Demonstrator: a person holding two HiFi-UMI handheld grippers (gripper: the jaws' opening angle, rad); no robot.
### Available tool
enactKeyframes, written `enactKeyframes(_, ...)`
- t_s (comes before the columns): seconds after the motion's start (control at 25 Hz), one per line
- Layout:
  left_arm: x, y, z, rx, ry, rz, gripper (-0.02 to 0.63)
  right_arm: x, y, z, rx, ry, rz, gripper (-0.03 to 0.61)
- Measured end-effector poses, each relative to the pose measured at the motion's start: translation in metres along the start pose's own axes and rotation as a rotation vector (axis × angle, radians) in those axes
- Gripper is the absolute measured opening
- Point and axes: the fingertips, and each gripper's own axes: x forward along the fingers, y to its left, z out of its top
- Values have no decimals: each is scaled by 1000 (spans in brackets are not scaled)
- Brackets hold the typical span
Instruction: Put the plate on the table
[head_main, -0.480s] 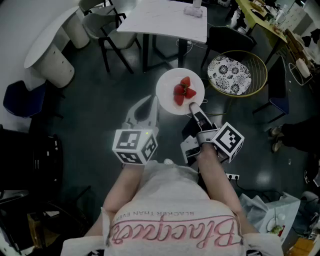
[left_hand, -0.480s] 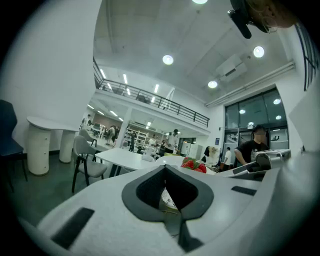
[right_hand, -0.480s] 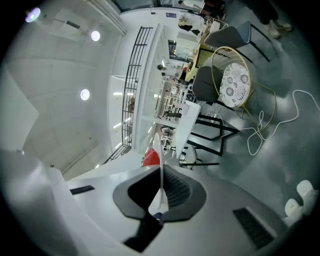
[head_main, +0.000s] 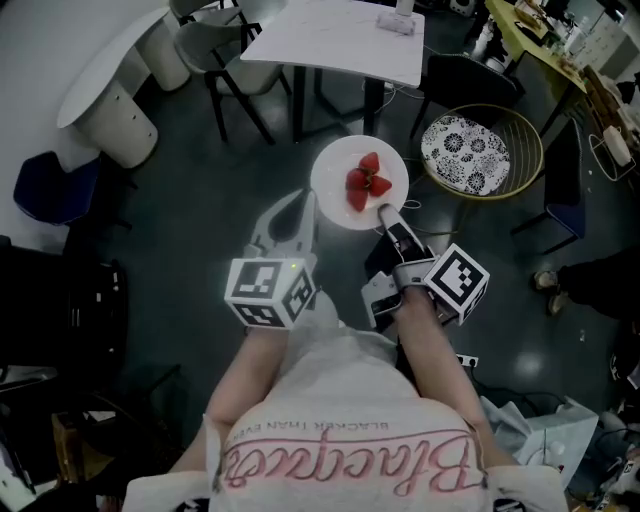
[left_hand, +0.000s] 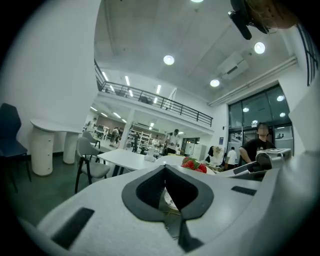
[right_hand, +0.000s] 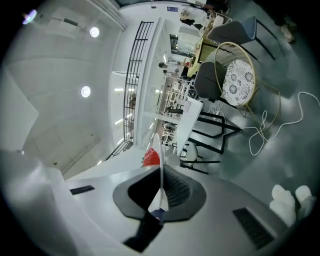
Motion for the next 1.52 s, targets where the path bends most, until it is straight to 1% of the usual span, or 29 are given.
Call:
enactKeyframes(0.16, 7, 1, 2, 5, -5, 6, 2, 4, -1, 8, -14, -6, 6, 11)
enactKeyframes(0.32, 7, 9, -2, 8, -7, -1, 2, 8, -5, 3, -20, -16, 9, 11)
enactKeyframes(0.44, 23, 12, 5, 7, -9, -6, 2, 19, -5, 13, -6, -18, 10, 11)
enactKeyframes(0.52, 42, 20, 8, -1, -6, -5, 2, 35, -7, 24, -12, -16, -2, 11)
enactKeyframes(0.76, 103, 50, 11, -24, -7, -9, 2, 90, -13, 54, -7, -31, 10, 11)
enactKeyframes(0.88, 135, 65, 16, -35, -1, -13, 2, 115, -17, 70, -12, -26, -16, 10)
enactKeyframes(0.96, 155, 76, 22, -34, 0, -24, 2, 134, -19, 78, -9, -24, -34, 11)
enactKeyframes(1.08, 187, 95, 34, -30, -8, -41, 2, 171, -13, 91, 0, -30, -19, 11)
enactKeyframes(1.2, 215, 112, 46, -28, -11, -53, 2, 202, -10, 102, -6, -29, -29, 11)
enactKeyframes(1.36, 267, 147, 68, -23, -13, -70, 2, 264, 0, 121, -1, -31, -17, 11)
enactKeyframes(1.52, 289, 160, 69, -21, -5, -89, 2, 290, -4, 129, -2, -33, -28, 11)
